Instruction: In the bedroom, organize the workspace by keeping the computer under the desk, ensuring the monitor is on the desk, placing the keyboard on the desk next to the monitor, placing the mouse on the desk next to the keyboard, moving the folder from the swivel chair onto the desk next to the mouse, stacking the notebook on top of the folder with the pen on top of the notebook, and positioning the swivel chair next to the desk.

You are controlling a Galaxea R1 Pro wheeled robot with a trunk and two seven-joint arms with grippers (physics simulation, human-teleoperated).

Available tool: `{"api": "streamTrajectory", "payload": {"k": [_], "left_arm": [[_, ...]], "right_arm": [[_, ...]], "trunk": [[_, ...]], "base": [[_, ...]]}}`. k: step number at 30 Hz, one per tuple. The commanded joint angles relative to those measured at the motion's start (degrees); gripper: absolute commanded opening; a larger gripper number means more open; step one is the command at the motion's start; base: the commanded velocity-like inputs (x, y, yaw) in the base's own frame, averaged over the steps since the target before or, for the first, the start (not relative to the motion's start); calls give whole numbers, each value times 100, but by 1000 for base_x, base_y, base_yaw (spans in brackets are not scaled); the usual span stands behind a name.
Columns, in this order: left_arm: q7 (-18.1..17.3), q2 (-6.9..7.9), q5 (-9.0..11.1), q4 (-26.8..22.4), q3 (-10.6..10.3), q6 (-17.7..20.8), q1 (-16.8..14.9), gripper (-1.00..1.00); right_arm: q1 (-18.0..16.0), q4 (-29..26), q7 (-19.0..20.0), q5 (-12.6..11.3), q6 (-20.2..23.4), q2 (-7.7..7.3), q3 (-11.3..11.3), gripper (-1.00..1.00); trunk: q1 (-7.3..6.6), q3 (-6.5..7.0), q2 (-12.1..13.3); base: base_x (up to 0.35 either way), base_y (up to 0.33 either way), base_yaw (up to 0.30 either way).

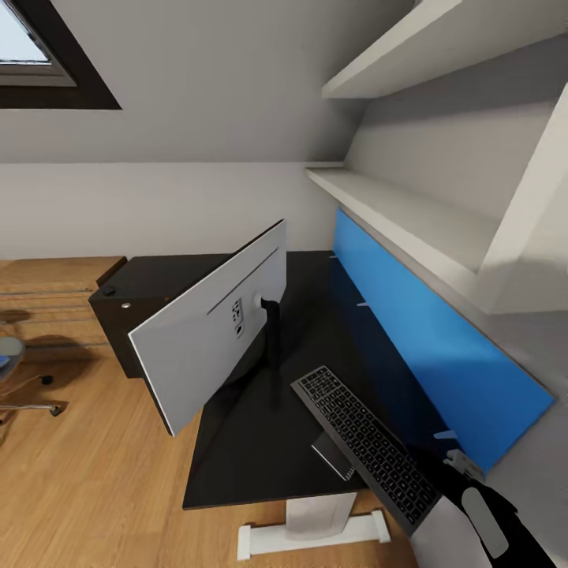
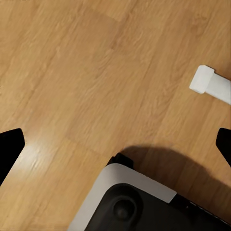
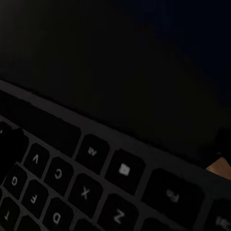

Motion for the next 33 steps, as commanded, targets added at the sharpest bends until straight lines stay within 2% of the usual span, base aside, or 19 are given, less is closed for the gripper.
{"api": "streamTrajectory", "payload": {"k": [1, 23, 33], "left_arm": [[24, 3, 58, -8, -17, -12, 2, 100], [15, 3, 56, -6, -17, -12, 2, 100], [30, 3, 64, 121, -18, -4, 2, 100]], "right_arm": [[-2, -6, 20, -19, 35, 4, -19, 100], [-2, 0, 27, -19, 35, 11, -5, 100], [-1, -30, 56, 6, -15, 35, 42, 100]], "trunk": [[1, -6, -6], [1, -6, -6], [1, -6, -6]], "base": [[-49, 51, 0], [-124, 117, 0], [-48, 96, 0]]}}
